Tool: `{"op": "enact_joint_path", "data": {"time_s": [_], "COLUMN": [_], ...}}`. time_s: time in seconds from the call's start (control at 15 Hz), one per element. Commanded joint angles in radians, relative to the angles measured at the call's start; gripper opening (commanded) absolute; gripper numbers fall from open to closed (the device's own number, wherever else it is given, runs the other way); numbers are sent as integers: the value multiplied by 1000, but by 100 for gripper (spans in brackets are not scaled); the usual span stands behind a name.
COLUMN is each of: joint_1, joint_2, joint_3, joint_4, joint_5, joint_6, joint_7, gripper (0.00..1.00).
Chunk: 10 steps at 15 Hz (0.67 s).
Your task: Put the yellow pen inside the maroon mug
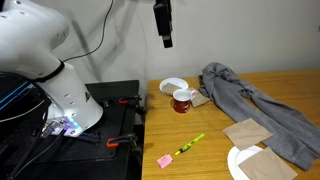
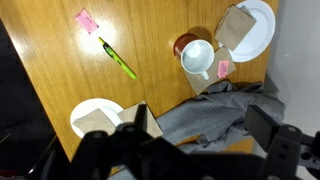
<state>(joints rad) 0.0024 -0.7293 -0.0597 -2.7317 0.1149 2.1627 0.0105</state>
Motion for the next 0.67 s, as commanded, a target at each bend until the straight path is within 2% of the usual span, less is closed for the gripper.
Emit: {"op": "enact_joint_path", "data": {"time_s": [0.0, 0.13, 0.2, 0.33, 0.6], "joint_1": [-25, -31, -32, -36, -47], "joint_2": [-37, -37, -2, 11, 78], "joint_3": [-1, -17, -29, -57, -124], "joint_4": [-57, -77, -43, -47, -48], "joint_5": [-71, -106, -121, -148, -197], "joint_6": [7, 19, 14, 34, 123], "joint_7": [-73, -118, -146, -208, -326], "gripper": [100, 100, 100, 100, 100]}}
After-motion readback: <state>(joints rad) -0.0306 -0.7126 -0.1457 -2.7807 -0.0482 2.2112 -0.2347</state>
